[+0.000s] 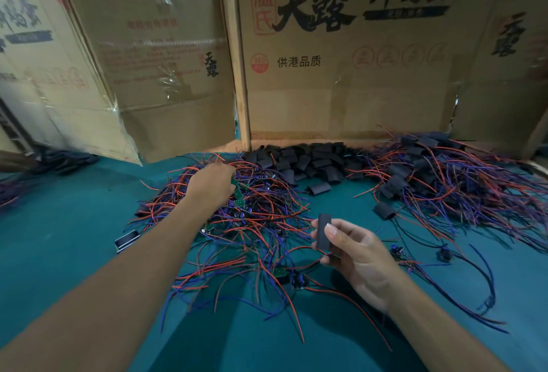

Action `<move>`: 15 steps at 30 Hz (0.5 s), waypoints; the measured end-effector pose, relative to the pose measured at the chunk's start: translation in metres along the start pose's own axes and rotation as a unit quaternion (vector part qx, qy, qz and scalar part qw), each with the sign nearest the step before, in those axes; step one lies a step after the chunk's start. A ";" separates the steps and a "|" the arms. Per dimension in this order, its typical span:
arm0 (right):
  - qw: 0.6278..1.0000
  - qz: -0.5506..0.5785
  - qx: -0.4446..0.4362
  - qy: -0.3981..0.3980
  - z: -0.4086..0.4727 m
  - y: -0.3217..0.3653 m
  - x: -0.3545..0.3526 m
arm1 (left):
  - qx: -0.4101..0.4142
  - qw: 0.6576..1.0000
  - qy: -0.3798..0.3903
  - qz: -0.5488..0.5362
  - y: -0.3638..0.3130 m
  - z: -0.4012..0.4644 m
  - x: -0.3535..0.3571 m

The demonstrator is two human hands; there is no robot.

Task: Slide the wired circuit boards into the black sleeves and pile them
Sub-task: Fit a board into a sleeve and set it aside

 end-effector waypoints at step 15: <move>1.000 -0.008 0.005 0.025 0.002 -0.007 0.000 | 0.044 0.995 -0.036 0.085 -0.009 0.003 -0.001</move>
Point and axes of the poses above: each hand's wrist, its own z-axis towards the middle knuckle, its own x-axis out of the palm, y = z × x, the point moved 6 cm from there along z, towards the middle knuckle, and after that the axes turned 13 degrees about -x, right-handed, at the moved point
